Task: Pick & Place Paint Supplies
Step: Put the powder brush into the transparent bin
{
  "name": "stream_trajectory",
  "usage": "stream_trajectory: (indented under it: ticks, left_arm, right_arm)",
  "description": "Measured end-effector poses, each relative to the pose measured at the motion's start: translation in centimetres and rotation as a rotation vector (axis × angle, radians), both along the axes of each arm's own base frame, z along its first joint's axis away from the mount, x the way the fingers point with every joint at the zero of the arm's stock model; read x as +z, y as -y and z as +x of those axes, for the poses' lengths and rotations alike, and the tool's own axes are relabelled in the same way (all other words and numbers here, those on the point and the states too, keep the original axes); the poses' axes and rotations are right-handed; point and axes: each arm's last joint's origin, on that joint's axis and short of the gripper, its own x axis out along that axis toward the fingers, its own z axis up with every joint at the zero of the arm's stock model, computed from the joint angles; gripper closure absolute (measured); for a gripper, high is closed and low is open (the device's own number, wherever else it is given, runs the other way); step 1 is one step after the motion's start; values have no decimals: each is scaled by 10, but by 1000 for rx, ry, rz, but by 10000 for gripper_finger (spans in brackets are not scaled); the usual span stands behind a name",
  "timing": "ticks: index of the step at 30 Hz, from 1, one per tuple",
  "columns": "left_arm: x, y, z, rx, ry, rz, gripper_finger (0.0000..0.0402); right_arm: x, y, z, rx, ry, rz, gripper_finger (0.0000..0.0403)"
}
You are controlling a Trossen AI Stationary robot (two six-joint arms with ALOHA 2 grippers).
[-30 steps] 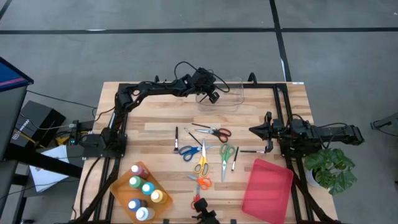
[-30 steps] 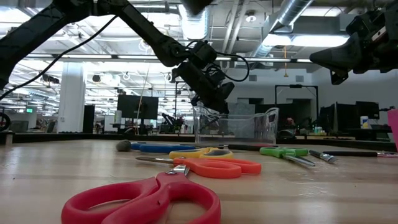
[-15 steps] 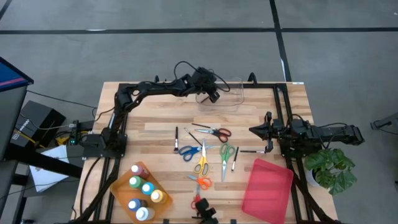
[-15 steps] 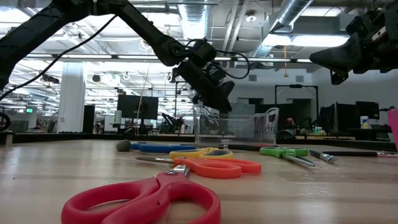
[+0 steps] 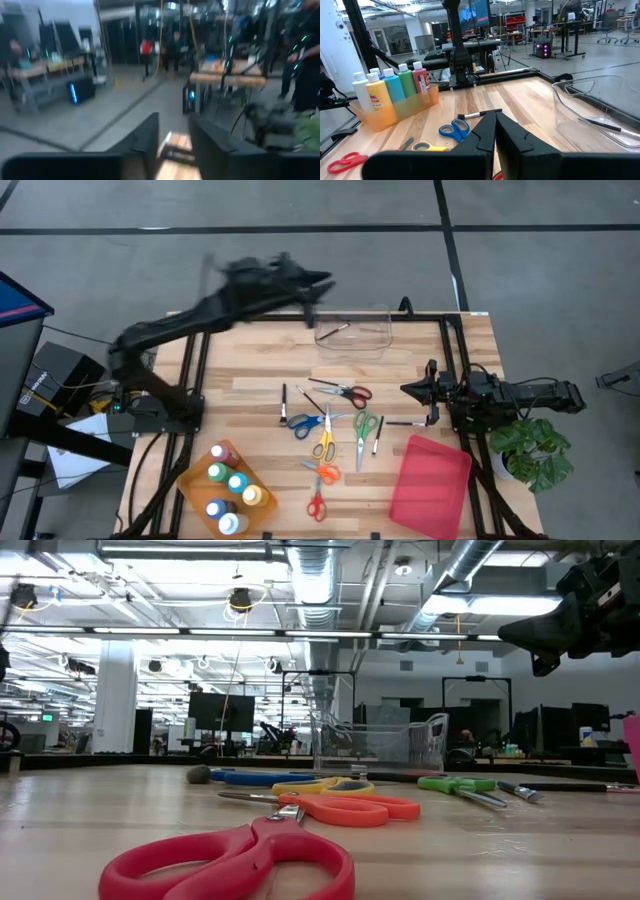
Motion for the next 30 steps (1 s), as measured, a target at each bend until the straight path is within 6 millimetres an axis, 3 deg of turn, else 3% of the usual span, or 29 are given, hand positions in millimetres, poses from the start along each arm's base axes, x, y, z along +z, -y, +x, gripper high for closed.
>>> stream_trajectory:
  ticks: [3,5,8,13,18,24,30]
  left_arm:
    - [20,29,-42,3,55,26,378]
    - [20,45,-68,19,46,-7,392]
    - [-2,65,-99,77,-75,-115,395]
    - [-62,90,-133,45,-362,-245,398]
    - [-127,101,-143,80,-416,-489,401]
    - [-208,105,-142,254,-524,-751,401]
    - [-243,107,-131,376,-598,-956,401]
  right_arm:
    - [0,0,0,0,0,0,394]
    - [0,0,0,0,-1,0,394]
    - [0,0,0,0,-1,0,394]
    - [0,0,0,0,0,0,394]
    - [0,0,0,0,-1,0,394]
    - [0,0,0,0,-1,0,394]
    - [0,0,0,0,-1,0,394]
